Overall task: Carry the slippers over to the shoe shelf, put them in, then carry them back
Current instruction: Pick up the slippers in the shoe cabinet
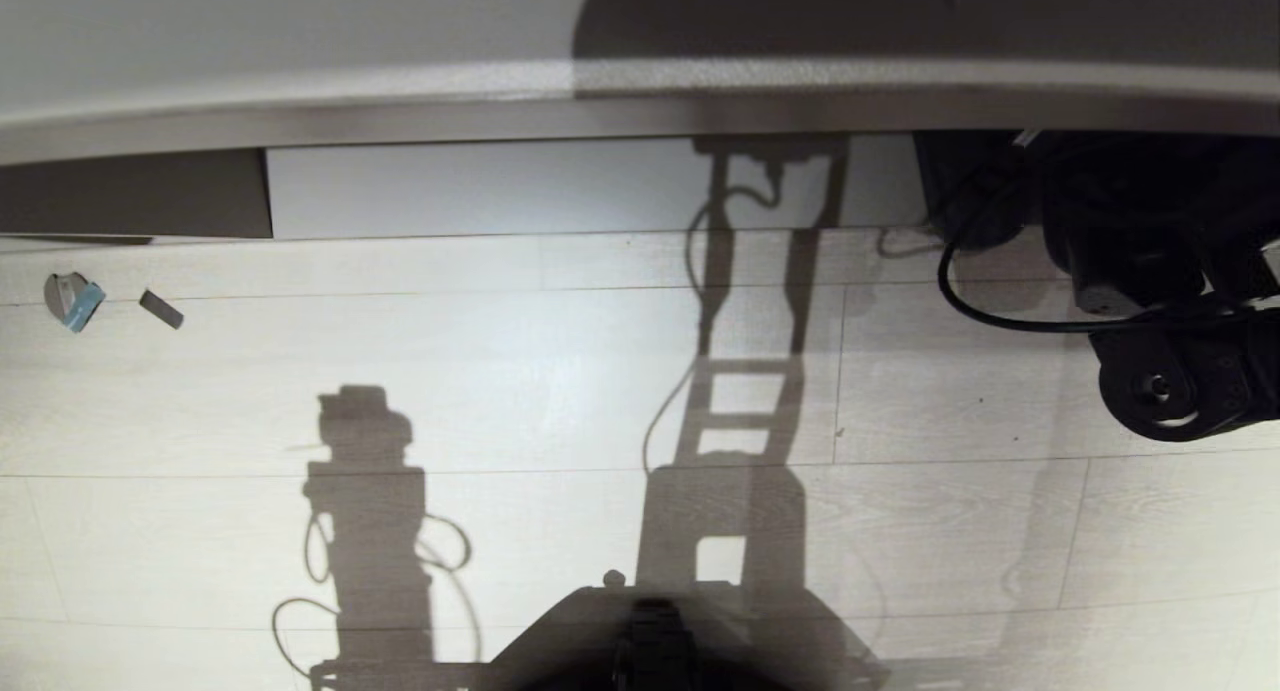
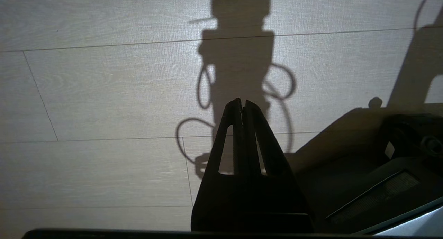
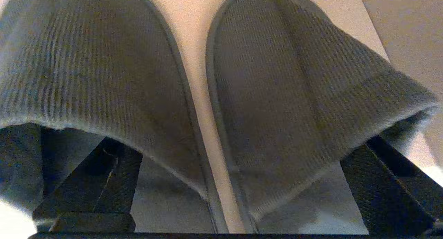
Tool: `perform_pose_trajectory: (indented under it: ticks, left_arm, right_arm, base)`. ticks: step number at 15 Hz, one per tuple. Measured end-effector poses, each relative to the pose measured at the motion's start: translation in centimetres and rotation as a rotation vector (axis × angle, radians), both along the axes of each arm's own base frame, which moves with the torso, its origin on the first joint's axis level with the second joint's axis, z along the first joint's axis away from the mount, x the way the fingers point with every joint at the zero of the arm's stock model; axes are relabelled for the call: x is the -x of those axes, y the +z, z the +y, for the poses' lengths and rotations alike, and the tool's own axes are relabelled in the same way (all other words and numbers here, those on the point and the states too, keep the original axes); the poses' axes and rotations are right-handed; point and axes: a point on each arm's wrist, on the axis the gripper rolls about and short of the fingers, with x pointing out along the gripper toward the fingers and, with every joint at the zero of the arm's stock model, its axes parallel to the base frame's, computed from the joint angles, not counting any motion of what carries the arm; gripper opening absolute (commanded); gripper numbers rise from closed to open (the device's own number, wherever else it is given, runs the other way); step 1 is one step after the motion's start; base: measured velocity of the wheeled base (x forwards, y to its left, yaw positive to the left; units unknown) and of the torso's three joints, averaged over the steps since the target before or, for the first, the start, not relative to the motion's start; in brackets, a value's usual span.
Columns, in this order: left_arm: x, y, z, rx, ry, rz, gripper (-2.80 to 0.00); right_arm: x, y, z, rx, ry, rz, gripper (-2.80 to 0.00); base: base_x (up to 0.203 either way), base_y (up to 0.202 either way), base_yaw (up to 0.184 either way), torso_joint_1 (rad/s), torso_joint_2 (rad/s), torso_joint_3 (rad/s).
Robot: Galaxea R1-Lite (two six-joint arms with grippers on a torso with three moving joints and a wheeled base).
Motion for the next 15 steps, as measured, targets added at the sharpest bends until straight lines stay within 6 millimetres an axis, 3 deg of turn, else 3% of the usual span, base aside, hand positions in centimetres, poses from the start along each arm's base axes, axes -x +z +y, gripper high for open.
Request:
perform_pose_trajectory:
  ticks: [5,6,15]
  left_arm:
    - [0.0,0.0,0.0,-0.001,0.000,0.000,-2.80]
    - [0.0,0.0,0.0,-0.001,0.000,0.000,-2.80]
    - [0.0,0.0,0.0,0.006,0.003,0.000,-2.80]
  right_arm:
    - [-1.8,-0.5,0.4,-0.010,0.040,-0.037,0.00]
    - [-2.1,-0.5,0.5,-0.010,0.047,-0.042,-2.80]
    - [-2.7,-0.5,0.7,0.036,0.086,-0.055,-2.80]
  base:
    - [0.000,0.000,0.000,0.000,0.00,0.000]
    - [0.000,0.000,0.000,0.000,0.00,0.000]
    - [0.000,0.000,0.000,0.000,0.00,0.000]
